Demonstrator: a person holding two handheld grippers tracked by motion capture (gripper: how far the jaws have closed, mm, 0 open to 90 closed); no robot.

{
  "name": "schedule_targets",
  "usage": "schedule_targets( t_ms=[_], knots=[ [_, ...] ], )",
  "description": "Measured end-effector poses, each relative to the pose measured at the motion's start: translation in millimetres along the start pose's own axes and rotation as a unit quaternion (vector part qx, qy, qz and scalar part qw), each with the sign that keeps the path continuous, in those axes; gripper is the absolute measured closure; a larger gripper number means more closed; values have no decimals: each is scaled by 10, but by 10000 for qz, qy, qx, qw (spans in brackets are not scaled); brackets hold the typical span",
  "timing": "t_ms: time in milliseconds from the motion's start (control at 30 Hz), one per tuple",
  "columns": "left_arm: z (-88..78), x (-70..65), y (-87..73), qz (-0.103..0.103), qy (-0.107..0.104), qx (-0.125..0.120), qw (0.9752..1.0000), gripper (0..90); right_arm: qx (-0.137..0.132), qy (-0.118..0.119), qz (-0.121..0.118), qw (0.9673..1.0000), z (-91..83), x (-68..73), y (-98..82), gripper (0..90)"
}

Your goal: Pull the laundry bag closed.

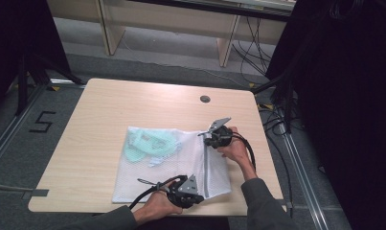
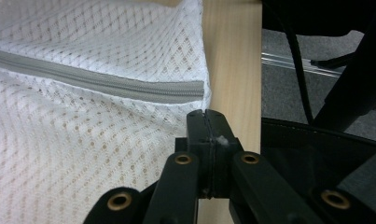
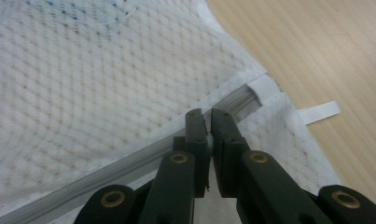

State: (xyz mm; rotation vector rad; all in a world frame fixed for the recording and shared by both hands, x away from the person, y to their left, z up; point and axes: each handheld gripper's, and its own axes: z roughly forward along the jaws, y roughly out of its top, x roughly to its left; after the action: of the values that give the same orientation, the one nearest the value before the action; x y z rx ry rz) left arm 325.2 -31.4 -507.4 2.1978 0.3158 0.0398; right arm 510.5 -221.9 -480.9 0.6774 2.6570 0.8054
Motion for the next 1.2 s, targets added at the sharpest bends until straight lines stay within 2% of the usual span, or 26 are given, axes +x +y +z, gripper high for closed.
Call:
schedule_targets(
  t_ms=[67, 200, 267, 333, 367, 400, 467, 567, 633, 733, 767, 800, 967, 1033, 1067, 1100, 1200],
  knots=[
    [-4, -1, 1, -2, -10, 24, 10000, 897, 47, 20, 106, 9999, 3, 3, -5, 867],
    [-8, 7, 2, -48, -27, 19, 10000, 897, -18, -8, 40, 10000, 27, -34, -7, 867],
    [-3, 1, 3, -8, 16, 5, 10000, 897, 40, -22, 175, 9998, 20, -29, -8, 867],
    [4, 9, -7, 0, 22, 57, 10000, 896, -15, -62, 48, 10000, 32, -47, 6, 867],
    [11, 9, -13, -35, 4, 44, 10000, 897, 40, -58, 164, 9998, 26, -42, 16, 867],
    [13, 7, -18, -69, 4, 35, 10000, 897, -14, -74, 62, 10000, 45, -50, 28, 867],
    [15, 1, -20, -38, 26, 24, 10000, 897, -14, -119, 44, 9999, 60, -67, 48, 867],
    [9, 6, -16, -95, 13, 4, 10000, 896, 25, -117, -1, 9999, 88, -88, 60, 867],
    [2, 16, -13, -90, 27, -1, 10000, 897, 70, -142, 105, 9998, 102, -85, 60, 867],
    [-4, 22, -10, -117, 39, -32, 9999, 897, -7, -131, 32, 9999, 109, -100, 77, 867],
    [-10, 21, -6, -99, 41, -17, 9999, 896, 29, -121, 112, 9999, 102, -94, 82, 867],
    [-11, 21, -4, -96, 43, -18, 9999, 897, -45, -155, 54, 9999, 113, -110, 82, 867],
    [-2, 19, -7, -42, 59, 18, 10000, 897, -37, -239, 144, 9996, 110, -133, 74, 867],
    [0, 18, -8, -120, 35, -42, 9999, 897, -66, -251, 97, 9996, 119, -145, 74, 867],
    [-11, 21, -4, -115, 51, -22, 9999, 897, -6, -260, 243, 9994, 119, -134, 79, 867],
    [-15, 28, -2, -95, 58, -2, 9999, 897, -101, -214, 24, 9997, 137, -161, 80, 867],
    [-10, 18, -5, -94, 51, -9, 9999, 897, -79, -232, 159, 9996, 132, -149, 78, 867]
  ],
)
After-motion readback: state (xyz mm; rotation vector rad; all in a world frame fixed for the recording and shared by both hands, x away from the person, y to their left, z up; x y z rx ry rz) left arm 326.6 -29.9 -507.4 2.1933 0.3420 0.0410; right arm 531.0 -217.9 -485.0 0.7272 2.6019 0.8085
